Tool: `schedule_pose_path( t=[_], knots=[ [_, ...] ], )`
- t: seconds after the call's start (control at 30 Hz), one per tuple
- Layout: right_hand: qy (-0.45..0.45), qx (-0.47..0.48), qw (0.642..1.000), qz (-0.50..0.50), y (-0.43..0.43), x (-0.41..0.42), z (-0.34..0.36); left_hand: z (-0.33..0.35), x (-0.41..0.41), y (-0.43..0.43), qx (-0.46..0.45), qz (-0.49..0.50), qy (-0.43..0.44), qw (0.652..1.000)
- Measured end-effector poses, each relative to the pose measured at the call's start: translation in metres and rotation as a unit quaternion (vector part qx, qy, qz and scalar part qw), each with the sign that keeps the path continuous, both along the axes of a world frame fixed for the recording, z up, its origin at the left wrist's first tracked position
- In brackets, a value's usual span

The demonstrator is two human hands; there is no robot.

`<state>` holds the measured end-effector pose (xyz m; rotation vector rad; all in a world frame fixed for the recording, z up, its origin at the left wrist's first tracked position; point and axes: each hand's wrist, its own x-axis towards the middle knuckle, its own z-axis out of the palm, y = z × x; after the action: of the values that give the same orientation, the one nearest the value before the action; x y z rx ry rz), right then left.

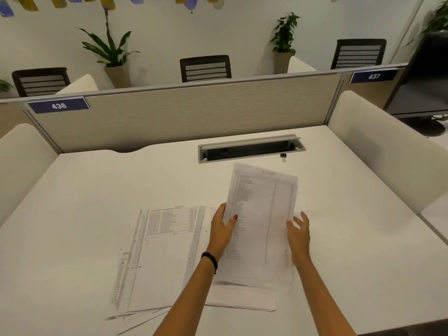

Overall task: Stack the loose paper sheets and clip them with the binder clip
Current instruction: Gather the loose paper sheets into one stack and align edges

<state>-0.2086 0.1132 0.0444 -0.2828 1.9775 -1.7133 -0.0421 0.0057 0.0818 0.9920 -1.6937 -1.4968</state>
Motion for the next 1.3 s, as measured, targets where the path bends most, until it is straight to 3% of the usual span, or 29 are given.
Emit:
schedule_pose_path(
  t=[0.1,0.37,0.7,0.87,1.3],
  knots=[
    [-0.084,-0.081,0.992,0.046,-0.005,-0.015,0.025,0.025,-0.001,-0.004,-0.039,0.018,0.039,0.998],
    [0.061,-0.199,0.975,0.083,0.002,-0.015,0.090,0.072,-0.002,-0.001,-0.087,0.055,0.107,0.989],
    [0.089,-0.117,0.985,0.095,0.012,0.003,0.061,0.035,0.000,0.012,-0.029,0.032,0.079,0.996],
    [0.091,-0.128,0.984,0.087,0.015,0.003,0.064,0.041,-0.004,0.011,-0.049,0.046,0.101,0.993],
    [0.109,-0.115,0.983,0.094,0.031,0.005,0.046,0.001,0.015,0.011,-0.011,0.026,0.043,0.999]
  ],
)
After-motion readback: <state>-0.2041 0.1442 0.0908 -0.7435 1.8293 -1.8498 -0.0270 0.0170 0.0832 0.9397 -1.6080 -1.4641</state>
